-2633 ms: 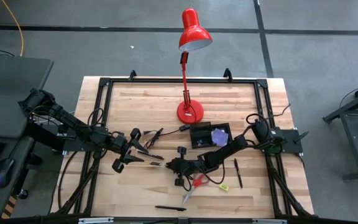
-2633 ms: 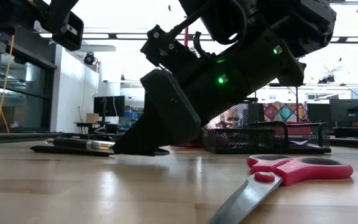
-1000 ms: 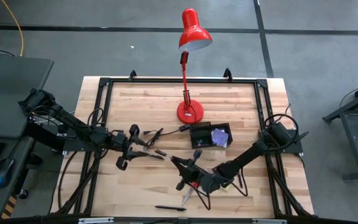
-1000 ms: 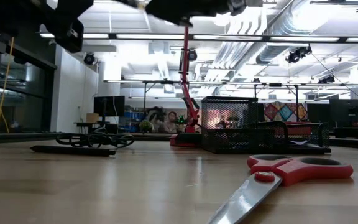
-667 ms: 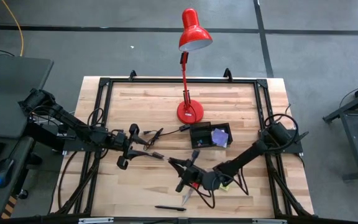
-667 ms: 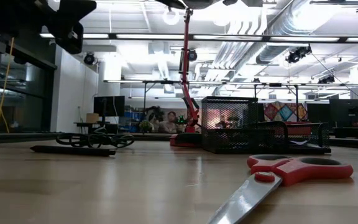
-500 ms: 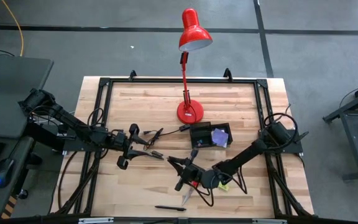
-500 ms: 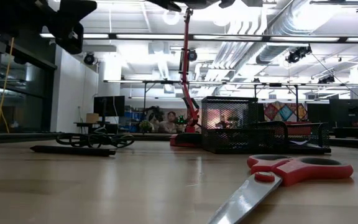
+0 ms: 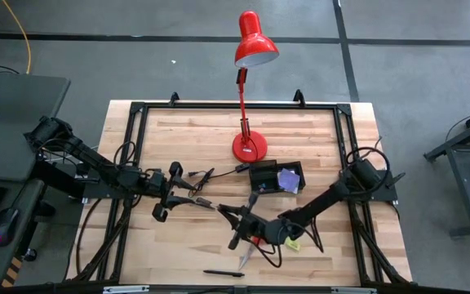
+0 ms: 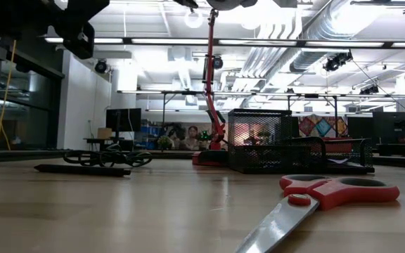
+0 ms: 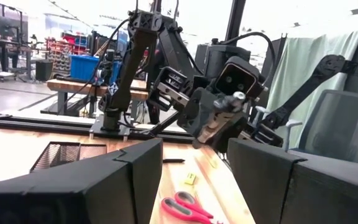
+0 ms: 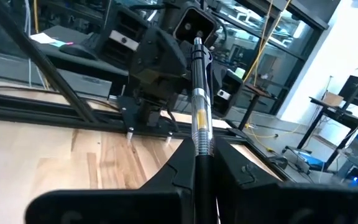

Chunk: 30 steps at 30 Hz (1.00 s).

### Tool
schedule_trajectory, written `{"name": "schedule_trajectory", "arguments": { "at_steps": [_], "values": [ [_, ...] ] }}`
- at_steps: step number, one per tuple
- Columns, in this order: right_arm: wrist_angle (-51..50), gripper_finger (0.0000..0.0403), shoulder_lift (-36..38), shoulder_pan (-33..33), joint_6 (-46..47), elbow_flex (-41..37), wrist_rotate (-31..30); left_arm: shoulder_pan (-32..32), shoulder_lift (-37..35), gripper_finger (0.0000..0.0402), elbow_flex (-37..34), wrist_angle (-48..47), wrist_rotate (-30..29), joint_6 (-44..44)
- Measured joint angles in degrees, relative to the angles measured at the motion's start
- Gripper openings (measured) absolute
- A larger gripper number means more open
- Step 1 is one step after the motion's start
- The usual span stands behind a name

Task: Pick and place office supplies into organizer
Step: Put the black pen into the desk organizer

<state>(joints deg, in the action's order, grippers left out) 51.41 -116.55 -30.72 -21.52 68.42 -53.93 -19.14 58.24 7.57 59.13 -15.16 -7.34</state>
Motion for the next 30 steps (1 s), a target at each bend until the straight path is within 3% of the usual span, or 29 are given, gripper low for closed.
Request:
{"name": "schedule_trajectory", "arguments": {
  "at_steps": [13,20,30],
  "values": [
    [2.41,0.0011,0.00,4.71,2.81,0.00,5.26,0.01,0.00,0.0172,0.00,1.49,0.07,0.93],
    [1.55,0.0011,-0.02,7.41,6.90,0.00,12.80,-0.01,0.00,0.0172,0.00,1.48,0.07,0.97],
    [0.48,0.0011,-0.02,7.58,9.14,0.00,15.28,0.00,0.02,0.0172,-0.01,3.73,-0.77,1.86]
  ]
}}
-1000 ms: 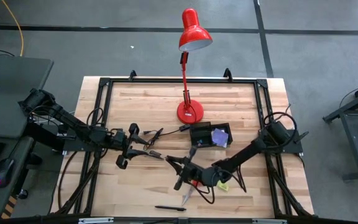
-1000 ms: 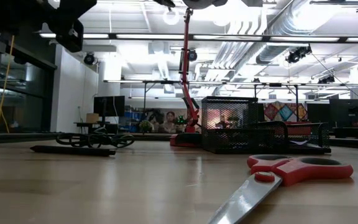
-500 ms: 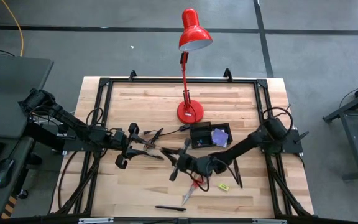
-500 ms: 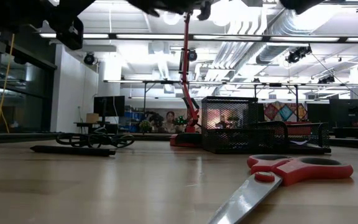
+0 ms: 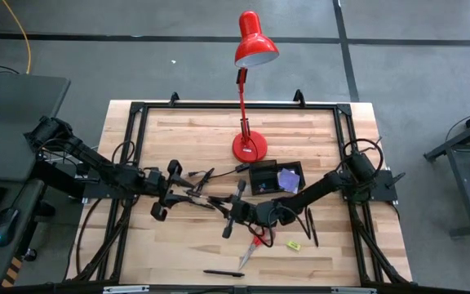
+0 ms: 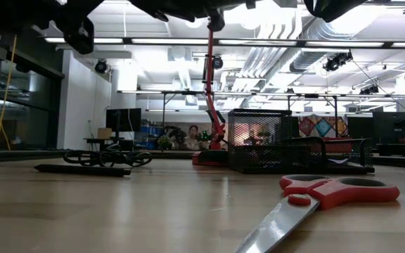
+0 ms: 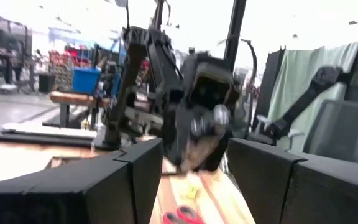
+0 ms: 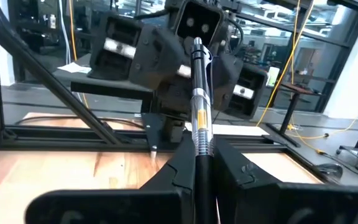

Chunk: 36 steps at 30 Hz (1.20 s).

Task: Pick and place office supplies into organizer
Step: Put the black pen into the desk organizer

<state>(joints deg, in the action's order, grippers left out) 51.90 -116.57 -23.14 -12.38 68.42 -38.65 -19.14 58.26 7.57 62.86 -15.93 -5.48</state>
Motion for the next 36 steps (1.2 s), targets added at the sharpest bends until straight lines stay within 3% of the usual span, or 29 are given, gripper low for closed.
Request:
{"name": "schedule_trajectory", "arguments": {
  "at_steps": [14,24,33,36],
  "values": [
    [0.00,0.0011,0.00,0.15,-0.51,0.00,-0.25,-0.01,0.00,0.0162,0.01,0.86,-0.13,0.66],
    [0.07,0.0011,0.00,0.28,0.12,0.00,0.99,-0.01,0.00,0.0047,0.01,0.93,-0.13,1.37],
    [-0.17,0.0011,-0.02,0.28,0.13,0.00,1.09,-0.01,0.00,0.0058,0.01,0.54,-0.17,0.95],
    [-0.91,0.0028,-0.02,0.28,1.03,0.00,0.79,-0.01,0.01,0.0065,0.01,0.31,-0.15,0.73]
  ]
}}
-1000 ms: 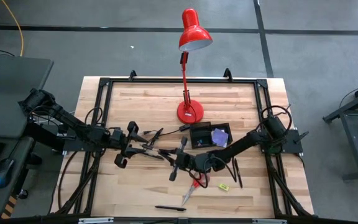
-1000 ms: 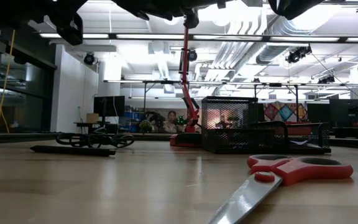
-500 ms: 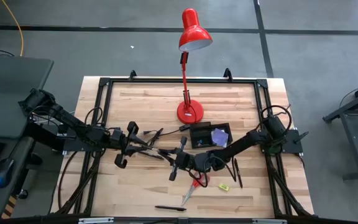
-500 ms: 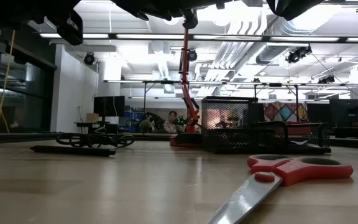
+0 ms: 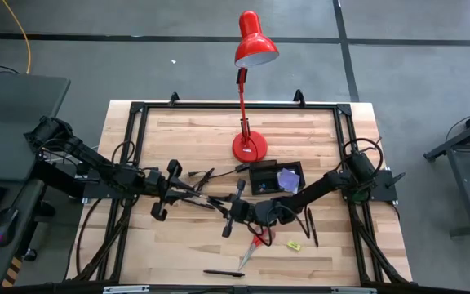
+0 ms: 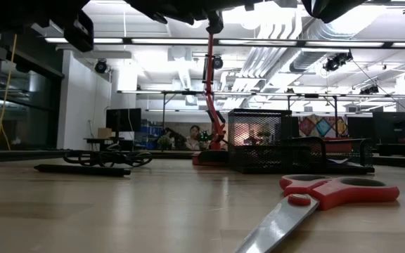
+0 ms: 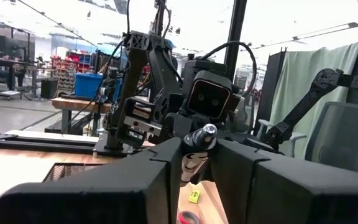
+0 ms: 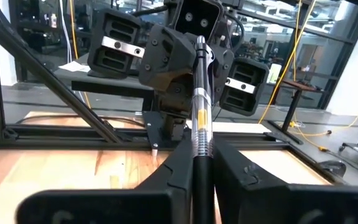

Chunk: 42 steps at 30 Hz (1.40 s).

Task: Pick and place office supplies into organizer
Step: Put the black pen into the desk organizer

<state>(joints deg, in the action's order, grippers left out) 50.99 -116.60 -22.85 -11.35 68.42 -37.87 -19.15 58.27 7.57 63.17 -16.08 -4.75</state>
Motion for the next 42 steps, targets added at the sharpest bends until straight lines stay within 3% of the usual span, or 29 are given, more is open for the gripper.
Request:
{"name": "schedule_trajectory", "arguments": {
  "at_steps": [9,13,19,25,39,42],
  "values": [
    [-1.63,0.0026,0.00,-0.11,0.16,0.00,-0.22,0.02,0.03,0.0045,-0.02,-0.52,-0.20,0.24],
    [-1.73,0.0053,0.00,-1.22,-1.53,0.04,-1.28,0.00,0.10,0.0045,-0.02,-0.69,0.04,0.03],
    [-4.31,0.0126,-0.07,-3.87,-1.69,0.02,-7.74,0.00,0.01,0.0045,0.00,-0.56,0.04,-0.63],
    [-8.50,0.0169,-0.07,-6.81,-0.70,-0.02,-11.65,-0.03,0.01,0.0045,0.00,-0.81,0.06,-0.62],
    [-19.51,0.0188,-0.07,-18.20,2.45,-0.02,-25.35,0.72,0.01,0.0045,0.61,-3.48,-9.23,0.85],
    [-20.42,0.0188,-0.07,-20.02,2.16,-0.02,-30.95,3.46,0.05,0.0045,2.62,-6.85,-6.82,0.03]
  ]
}}
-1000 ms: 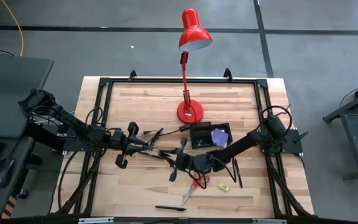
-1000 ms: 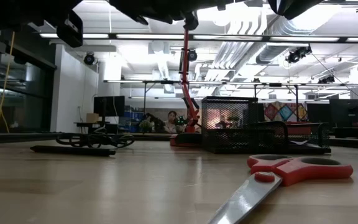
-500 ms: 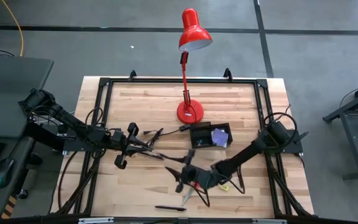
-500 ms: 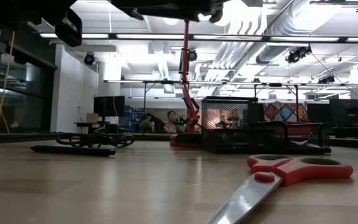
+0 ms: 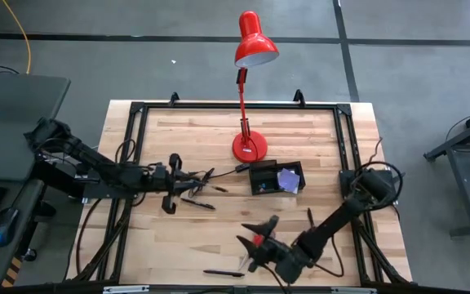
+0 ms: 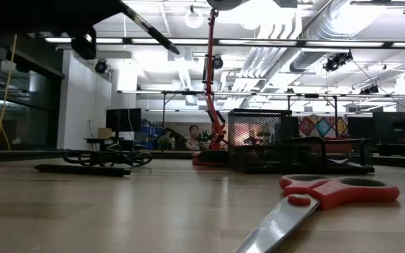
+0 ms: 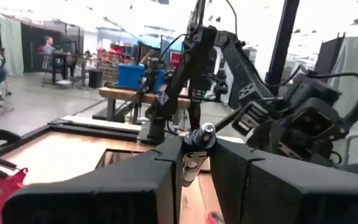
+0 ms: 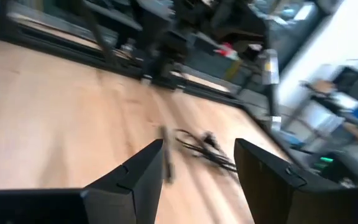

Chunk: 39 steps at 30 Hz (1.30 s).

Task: Pick and place office supplies into organizer
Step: Put the black pen into the desk organizer

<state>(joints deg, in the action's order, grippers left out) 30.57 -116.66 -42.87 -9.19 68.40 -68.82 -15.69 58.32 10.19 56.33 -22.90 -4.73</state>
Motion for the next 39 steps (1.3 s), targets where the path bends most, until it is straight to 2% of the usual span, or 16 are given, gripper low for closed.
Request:
{"name": "schedule_trajectory", "arguments": {
  "at_steps": [5,11,16,26,32,39],
  "values": [
    [0.11,0.0181,0.04,-3.07,-1.80,0.00,-11.06,5.72,2.96,0.0045,6.37,-7.95,2.57,-3.01],
    [-0.56,0.0165,0.04,-5.63,-1.19,0.00,-13.21,12.16,8.90,0.0045,13.06,-9.43,9.59,-1.72],
    [-0.36,0.0150,0.04,-9.90,-2.56,0.00,-21.17,19.00,13.62,0.0045,19.36,-15.95,15.41,-3.15],
    [1.39,0.0129,0.09,-12.92,-4.81,0.11,-21.18,28.10,23.48,0.0045,29.18,-19.06,23.57,-3.11],
    [1.39,0.0128,0.09,-12.90,-4.38,0.13,-21.19,30.79,28.77,0.0045,33.28,-21.45,26.30,-3.07],
    [1.37,0.0129,0.09,-12.90,-3.70,0.15,-21.18,31.48,33.04,0.0045,33.82,-21.86,27.41,-2.44]
  ]
}}
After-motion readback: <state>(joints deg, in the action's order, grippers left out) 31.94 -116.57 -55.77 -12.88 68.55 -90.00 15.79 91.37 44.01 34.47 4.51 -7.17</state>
